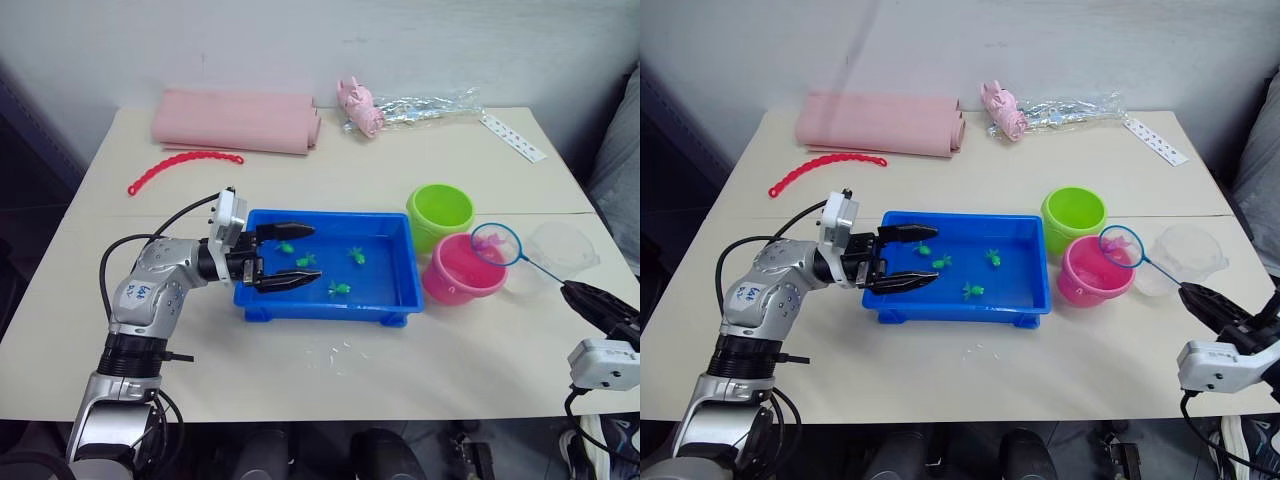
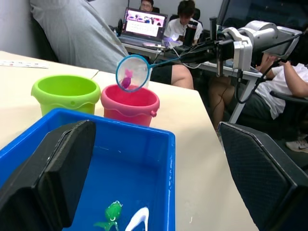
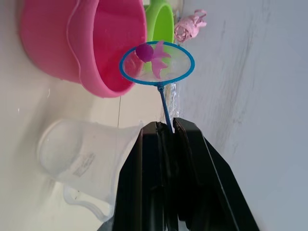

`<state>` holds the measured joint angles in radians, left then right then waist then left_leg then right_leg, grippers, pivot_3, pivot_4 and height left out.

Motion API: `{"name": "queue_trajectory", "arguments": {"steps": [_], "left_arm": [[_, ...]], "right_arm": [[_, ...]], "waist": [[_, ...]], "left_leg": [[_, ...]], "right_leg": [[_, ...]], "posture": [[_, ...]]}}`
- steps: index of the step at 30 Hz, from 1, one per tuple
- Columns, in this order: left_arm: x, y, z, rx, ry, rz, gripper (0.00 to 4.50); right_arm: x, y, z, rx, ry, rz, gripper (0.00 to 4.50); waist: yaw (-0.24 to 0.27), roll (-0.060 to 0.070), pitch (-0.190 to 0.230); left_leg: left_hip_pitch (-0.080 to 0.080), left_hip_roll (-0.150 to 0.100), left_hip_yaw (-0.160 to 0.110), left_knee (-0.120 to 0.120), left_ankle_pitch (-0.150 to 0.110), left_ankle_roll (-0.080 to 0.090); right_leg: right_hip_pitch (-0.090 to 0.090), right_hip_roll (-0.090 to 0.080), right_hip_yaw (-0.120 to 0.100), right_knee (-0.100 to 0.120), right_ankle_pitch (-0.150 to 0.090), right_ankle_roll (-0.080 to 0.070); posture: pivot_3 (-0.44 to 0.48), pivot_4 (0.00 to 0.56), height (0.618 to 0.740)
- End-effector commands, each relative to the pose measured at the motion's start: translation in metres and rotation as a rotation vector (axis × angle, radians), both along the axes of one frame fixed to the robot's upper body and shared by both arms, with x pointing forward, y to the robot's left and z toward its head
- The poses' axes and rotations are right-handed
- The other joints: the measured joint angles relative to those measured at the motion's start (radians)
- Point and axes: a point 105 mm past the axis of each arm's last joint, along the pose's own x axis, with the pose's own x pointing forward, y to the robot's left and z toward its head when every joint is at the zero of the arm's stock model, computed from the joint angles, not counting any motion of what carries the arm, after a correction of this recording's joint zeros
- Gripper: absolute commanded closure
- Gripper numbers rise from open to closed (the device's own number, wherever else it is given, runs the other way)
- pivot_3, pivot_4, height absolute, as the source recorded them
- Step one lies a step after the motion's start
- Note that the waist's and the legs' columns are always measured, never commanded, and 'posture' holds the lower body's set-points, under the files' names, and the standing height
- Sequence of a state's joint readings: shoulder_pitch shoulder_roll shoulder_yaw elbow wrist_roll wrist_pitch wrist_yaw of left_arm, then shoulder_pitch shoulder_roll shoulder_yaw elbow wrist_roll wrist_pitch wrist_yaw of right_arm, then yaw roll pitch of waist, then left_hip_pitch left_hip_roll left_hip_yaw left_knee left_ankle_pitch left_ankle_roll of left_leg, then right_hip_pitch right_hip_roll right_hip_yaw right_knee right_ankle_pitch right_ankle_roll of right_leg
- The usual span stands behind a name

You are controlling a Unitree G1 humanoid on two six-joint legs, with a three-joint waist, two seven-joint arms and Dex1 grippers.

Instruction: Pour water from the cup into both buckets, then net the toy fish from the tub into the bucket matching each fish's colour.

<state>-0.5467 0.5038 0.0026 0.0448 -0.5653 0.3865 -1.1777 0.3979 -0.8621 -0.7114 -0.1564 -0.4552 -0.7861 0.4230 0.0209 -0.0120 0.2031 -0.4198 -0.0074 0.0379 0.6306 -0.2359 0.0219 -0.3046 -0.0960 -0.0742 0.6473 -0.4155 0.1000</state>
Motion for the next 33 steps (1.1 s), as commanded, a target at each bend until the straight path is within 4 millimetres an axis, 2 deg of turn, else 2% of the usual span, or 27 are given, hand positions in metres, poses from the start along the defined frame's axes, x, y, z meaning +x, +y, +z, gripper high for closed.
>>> {"name": "queue_trajectory", "arguments": {"steps": [1, 3, 9, 12, 14, 16, 19, 20, 22, 25, 26, 28, 33], "left_arm": [[-0.003, 0.007, 0.008, -0.008, -0.036, -0.004, 0.04], [-0.002, 0.01, 0.009, -0.002, -0.04, 0.001, 0.04], [-0.002, 0.01, 0.01, -0.002, -0.05, 0.002, 0.04], [-0.003, 0.011, 0.01, -0.002, -0.054, 0.005, 0.04], [-0.003, 0.015, 0.009, 0.004, -0.058, 0.012, 0.04], [-0.002, 0.026, 0.012, -0.013, -0.07, 0.034, 0.04], [0.0, 0.039, 0.013, -0.022, -0.087, 0.065, 0.04], [0.001, 0.046, 0.01, -0.002, -0.096, 0.093, 0.04], [0.003, 0.056, 0.005, 0.028, -0.109, 0.129, 0.04], [0.003, 0.065, 0.0, 0.059, -0.117, 0.165, 0.04], [0.002, 0.068, -0.001, 0.063, -0.114, 0.18, 0.04], [0.002, 0.071, -0.002, 0.067, -0.109, 0.197, 0.04], [-0.004, 0.078, -0.008, 0.08, -0.1, 0.229, 0.04]], "right_arm": [[-0.001, 0.008, 0.019, 0.015, -0.072, 0.043, 4.5], [0.001, 0.005, 0.019, -0.023, -0.089, 0.029, 4.5], [0.0, -0.007, 0.001, -0.053, -0.051, -0.02, 4.5], [-0.002, -0.005, 0.005, 0.004, -0.08, -0.011, 4.5], [-0.002, 0.004, 0.015, 0.141, -0.075, 0.013, 4.5], [0.002, 0.021, 0.029, 0.393, 0.016, 0.079, 4.5], [0.011, 0.038, 0.046, 0.596, 0.131, 0.155, 4.5], [0.017, 0.049, 0.052, 0.713, 0.234, 0.186, 4.5], [0.024, 0.069, 0.055, 0.838, 0.433, 0.222, 4.5], [0.027, 0.095, 0.051, 0.976, 0.712, 0.197, 4.5], [0.025, 0.108, 0.045, 0.998, 0.828, 0.188, 4.5], [0.025, 0.121, 0.037, 1.027, 0.949, 0.158, 4.5], [0.041, 0.125, 0.011, 1.099, 1.134, -0.049, 4.5]], "waist": [[-0.001, 0.0, 0.0], [0.0, 0.0, 0.0], [0.003, 0.0, 0.0], [0.001, 0.0, 0.0], [0.0, 0.0, 0.0], [-0.006, 0.0, 0.0], [-0.02, 0.0, 0.0], [-0.023, 0.0, 0.0], [-0.023, 0.001, 0.0], [-0.02, 0.001, 0.0], [-0.013, 0.001, 0.0], [-0.008, 0.001, 0.0], [0.002, 0.0, 0.0]], "left_leg": [[0.0, 0.0, 0.0, 0.0, 0.0, 0.0], [0.0, 0.0, 0.0, 0.0, 0.0, 0.0], [0.0, 0.0, 0.0, 0.001, 0.0, 0.0], [0.0, 0.0, 0.0, 0.0, 0.0, 0.0], [0.0, 0.0, 0.0, 0.0, 0.0, 0.0], [0.0, 0.0, 0.0, 0.0, 0.0, 0.0], [0.001, 0.001, 0.0, 0.001, 0.0, 0.0], [0.001, 0.001, 0.0, 0.001, 0.0, 0.0], [0.002, 0.001, 0.001, 0.001, 0.0, 0.0], [0.002, 0.001, -0.001, 0.001, 0.0, 0.001], [0.001, 0.002, -0.002, 0.001, 0.0, 0.001], [-0.001, 0.002, -0.004, 0.002, 0.0, 0.001], [-0.003, 0.001, -0.003, 0.004, -0.001, 0.003]], "right_leg": [[0.0, 0.0, 0.0, 0.0, 0.0, 0.0], [0.0, 0.0, 0.0, 0.0, 0.0, 0.0], [0.0, 0.0, 0.0, 0.0, 0.0, 0.0], [0.0, 0.0, 0.0, 0.0, 0.0, 0.0], [0.0, 0.0, 0.0, 0.0, 0.0, 0.0], [0.0, 0.0, 0.0, 0.001, 0.0, 0.0], [0.001, 0.001, 0.0, 0.003, 0.0, 0.0], [0.001, 0.0, 0.0, 0.004, 0.0, 0.0], [0.001, 0.0, 0.0, 0.005, 0.0, 0.0], [0.001, 0.0, -0.001, 0.006, 0.0, 0.0], [0.001, 0.0, -0.001, 0.006, 0.0, 0.0], [0.001, 0.0, -0.003, 0.005, 0.0, 0.0], [0.001, -0.002, -0.003, 0.002, 0.0, 0.0]], "posture": [[0.0, 0.15, 0.74], [0.0, 0.15, 0.74], [0.0, 0.15, 0.74], [0.0, 0.15, 0.74], [0.0, 0.15, 0.74], [0.0, 0.15, 0.74], [0.0, 0.15, 0.74], [0.0, 0.15, 0.74], [0.0, 0.15, 0.74], [0.0, 0.15, 0.74], [0.0, 0.15, 0.74], [0.0, 0.15, 0.74], [0.0, 0.15, 0.74]]}}
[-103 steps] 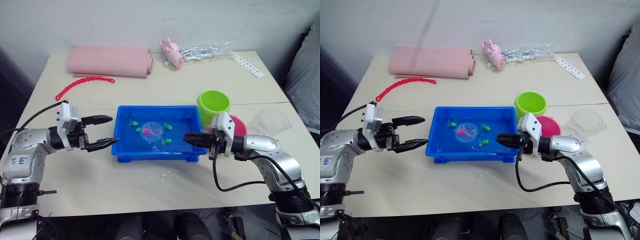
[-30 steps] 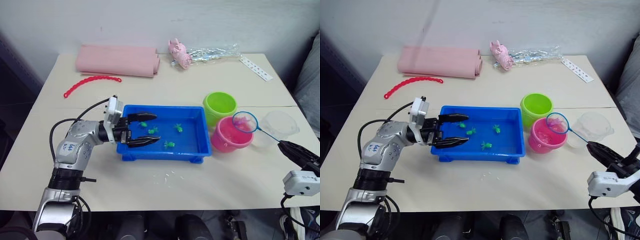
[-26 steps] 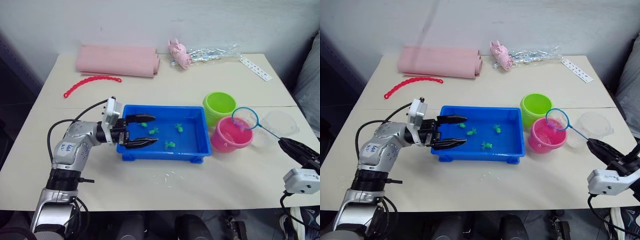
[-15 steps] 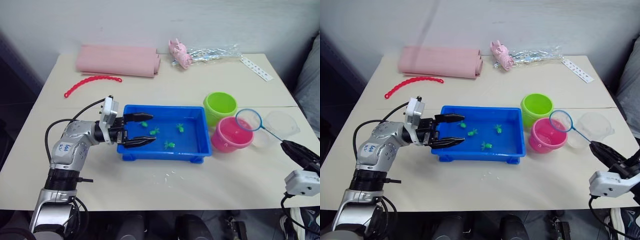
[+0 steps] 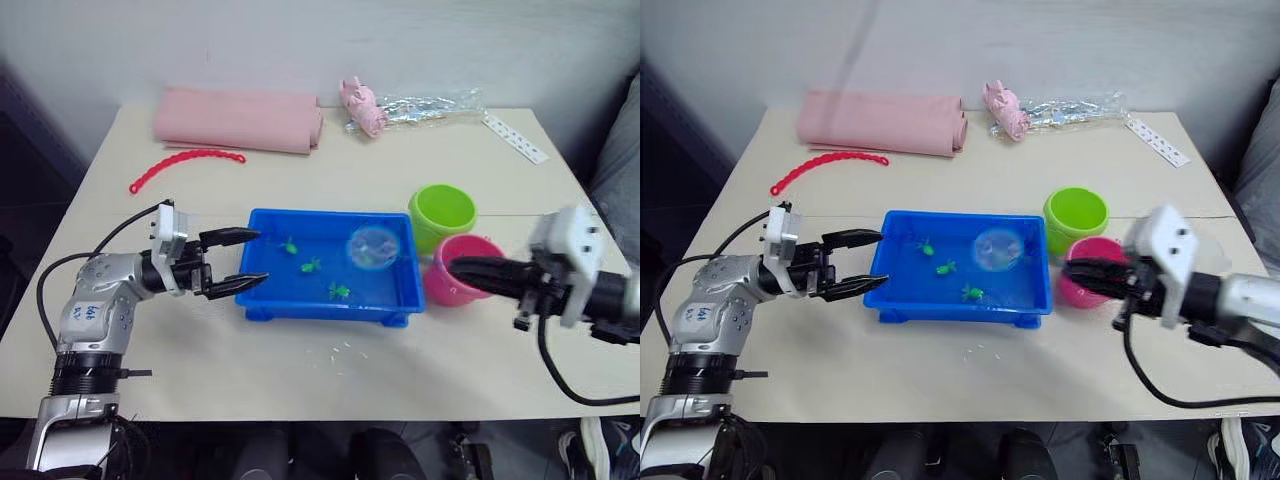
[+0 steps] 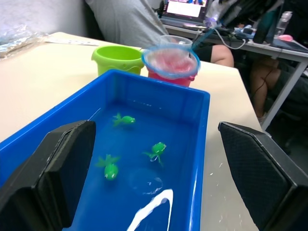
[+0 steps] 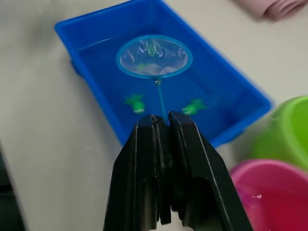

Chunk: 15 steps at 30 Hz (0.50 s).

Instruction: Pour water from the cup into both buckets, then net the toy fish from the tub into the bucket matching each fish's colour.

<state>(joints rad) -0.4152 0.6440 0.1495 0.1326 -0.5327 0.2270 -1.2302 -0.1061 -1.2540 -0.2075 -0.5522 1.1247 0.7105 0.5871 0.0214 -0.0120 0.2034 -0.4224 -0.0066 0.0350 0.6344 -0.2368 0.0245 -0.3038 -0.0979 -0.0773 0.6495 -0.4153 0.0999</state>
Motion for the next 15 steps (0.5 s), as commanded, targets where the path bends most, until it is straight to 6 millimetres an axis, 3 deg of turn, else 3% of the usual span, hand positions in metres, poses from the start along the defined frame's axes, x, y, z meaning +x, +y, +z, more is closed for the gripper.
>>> {"name": "queue_trajectory", "arguments": {"steps": [1, 8, 15], "left_arm": [[-0.005, 0.008, 0.007, 0.012, -0.05, 0.029, 0.04], [-0.011, 0.023, 0.002, 0.055, -0.052, 0.064, 0.04], [-0.017, 0.016, 0.005, 0.057, -0.066, 0.072, 0.04]], "right_arm": [[0.01, -0.005, -0.019, -0.034, 0.155, -0.095, 4.5], [0.019, -0.004, -0.038, -0.154, 0.327, -0.111, 4.5], [0.064, 0.003, -0.043, -0.05, 0.293, -0.264, 4.5]], "waist": [[-0.002, 0.0, 0.0], [-0.012, 0.0, 0.0], [-0.025, -0.001, 0.0]], "left_leg": [[0.0, 0.0, 0.0, 0.001, 0.0, 0.0], [0.0, 0.0, 0.001, -0.001, 0.0, 0.0], [0.0, 0.0, 0.001, -0.002, 0.0, 0.0]], "right_leg": [[0.0, 0.0, 0.0, -0.002, 0.0, 0.0], [-0.001, 0.0, 0.0, -0.002, 0.0, 0.0], [-0.002, 0.0, 0.001, -0.002, 0.0, 0.0]], "posture": [[0.0, 0.15, 0.74], [0.0, 0.15, 0.74], [0.0, 0.15, 0.74]]}}
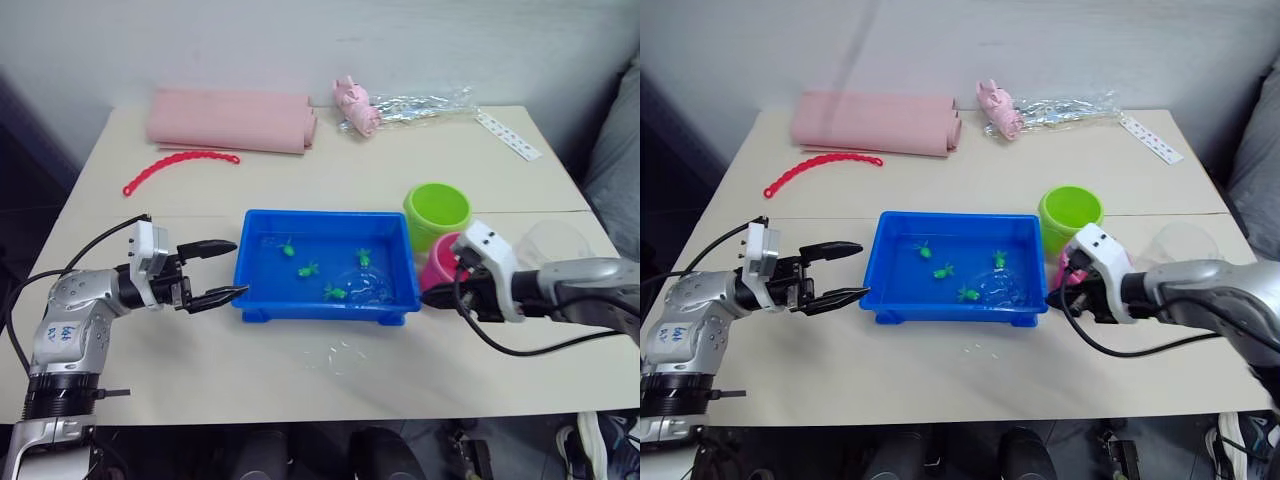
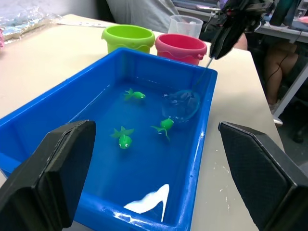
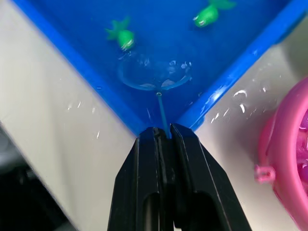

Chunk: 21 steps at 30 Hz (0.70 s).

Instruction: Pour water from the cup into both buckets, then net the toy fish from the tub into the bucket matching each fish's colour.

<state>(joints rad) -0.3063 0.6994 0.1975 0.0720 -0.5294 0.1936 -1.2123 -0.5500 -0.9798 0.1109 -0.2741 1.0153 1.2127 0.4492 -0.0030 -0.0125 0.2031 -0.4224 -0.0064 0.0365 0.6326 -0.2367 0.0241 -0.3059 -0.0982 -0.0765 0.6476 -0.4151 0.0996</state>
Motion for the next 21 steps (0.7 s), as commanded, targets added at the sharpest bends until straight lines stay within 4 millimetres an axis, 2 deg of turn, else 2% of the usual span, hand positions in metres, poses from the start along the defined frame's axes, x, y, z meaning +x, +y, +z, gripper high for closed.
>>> {"name": "queue_trajectory", "arguments": {"steps": [1, 6, 14, 21], "left_arm": [[-0.004, -0.004, 0.013, -0.002, -0.055, 0.004, 0.04], [-0.006, -0.014, 0.016, -0.006, -0.058, 0.003, 0.04], [-0.004, -0.023, 0.021, -0.017, -0.05, -0.006, 0.04], [0.002, -0.038, 0.034, -0.049, -0.064, -0.038, 0.04]], "right_arm": [[0.019, -0.004, 0.008, -0.008, -0.081, -0.087, 4.5], [0.033, -0.005, 0.013, 0.018, -0.256, -0.134, 4.5], [0.006, -0.002, 0.017, 0.145, -0.39, -0.07, 4.5], [-0.011, -0.015, 0.024, 0.132, -0.497, -0.077, 4.5]], "waist": [[-0.001, 0.0, 0.0], [0.001, 0.0, 0.0], [0.003, 0.0, 0.0], [0.004, 0.0, 0.0]], "left_leg": [[0.0, 0.0, 0.0, 0.0, 0.0, 0.0], [0.0, 0.0, 0.0, -0.001, 0.0, 0.0], [0.0, 0.0, 0.0, -0.001, 0.0, 0.0], [0.001, 0.0, 0.0, -0.001, 0.0, -0.001]], "right_leg": [[0.0, 0.0, 0.0, 0.001, 0.0, 0.0], [-0.001, 0.0, 0.0, 0.005, 0.0, 0.0], [-0.001, 0.0, 0.0, 0.005, 0.0, 0.0], [0.0, 0.001, 0.0, 0.005, 0.0, 0.0]], "posture": [[0.0, 0.15, 0.74], [0.0, 0.15, 0.74], [0.0, 0.15, 0.74], [0.0, 0.15, 0.74]]}}
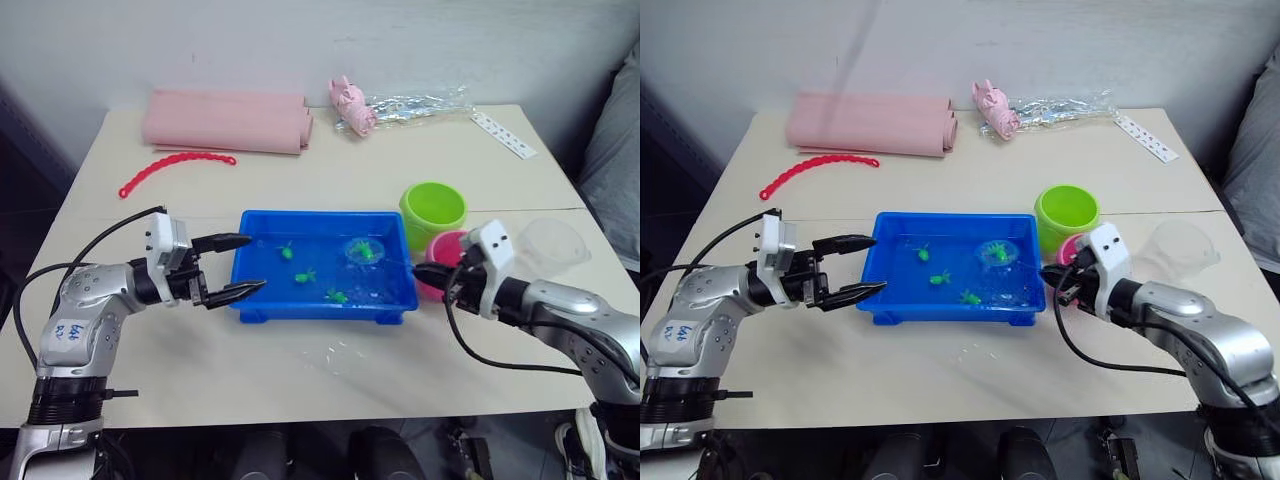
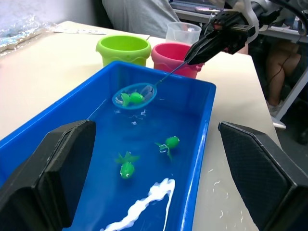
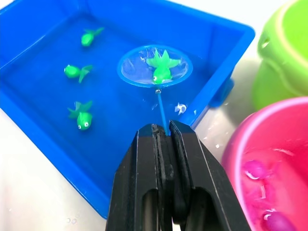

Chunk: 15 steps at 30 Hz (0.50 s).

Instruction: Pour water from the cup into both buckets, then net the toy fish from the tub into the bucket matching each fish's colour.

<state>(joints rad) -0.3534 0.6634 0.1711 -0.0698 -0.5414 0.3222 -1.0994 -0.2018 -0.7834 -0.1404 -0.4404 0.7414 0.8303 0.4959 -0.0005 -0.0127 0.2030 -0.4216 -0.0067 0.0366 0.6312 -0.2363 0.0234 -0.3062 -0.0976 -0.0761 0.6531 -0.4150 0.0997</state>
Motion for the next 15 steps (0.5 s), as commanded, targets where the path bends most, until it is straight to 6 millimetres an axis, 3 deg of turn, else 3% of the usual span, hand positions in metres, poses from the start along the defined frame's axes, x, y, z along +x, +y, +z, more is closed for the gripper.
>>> {"name": "queue_trajectory", "arguments": {"steps": [1, 15], "left_arm": [[-0.001, -0.013, 0.015, -0.029, -0.044, -0.039, 0.04], [0.022, -0.024, 0.031, -0.084, -0.01, 0.02, 0.04]], "right_arm": [[-0.01, -0.004, 0.018, -0.029, -0.132, 0.017, 4.5], [-0.049, 0.004, 0.008, -0.039, -0.326, 0.079, 4.5]], "waist": [[0.002, 0.0, 0.0], [0.001, 0.0, 0.0]], "left_leg": [[0.0, 0.0, 0.0, 0.0, 0.0, 0.0], [0.0, 0.0, 0.0, 0.0, 0.0, 0.0]], "right_leg": [[0.0, 0.0, 0.0, 0.0, 0.0, 0.0], [0.0, 0.001, 0.001, 0.0, 0.0, 0.0]], "posture": [[0.0, 0.15, 0.74], [0.0, 0.15, 0.74]]}}
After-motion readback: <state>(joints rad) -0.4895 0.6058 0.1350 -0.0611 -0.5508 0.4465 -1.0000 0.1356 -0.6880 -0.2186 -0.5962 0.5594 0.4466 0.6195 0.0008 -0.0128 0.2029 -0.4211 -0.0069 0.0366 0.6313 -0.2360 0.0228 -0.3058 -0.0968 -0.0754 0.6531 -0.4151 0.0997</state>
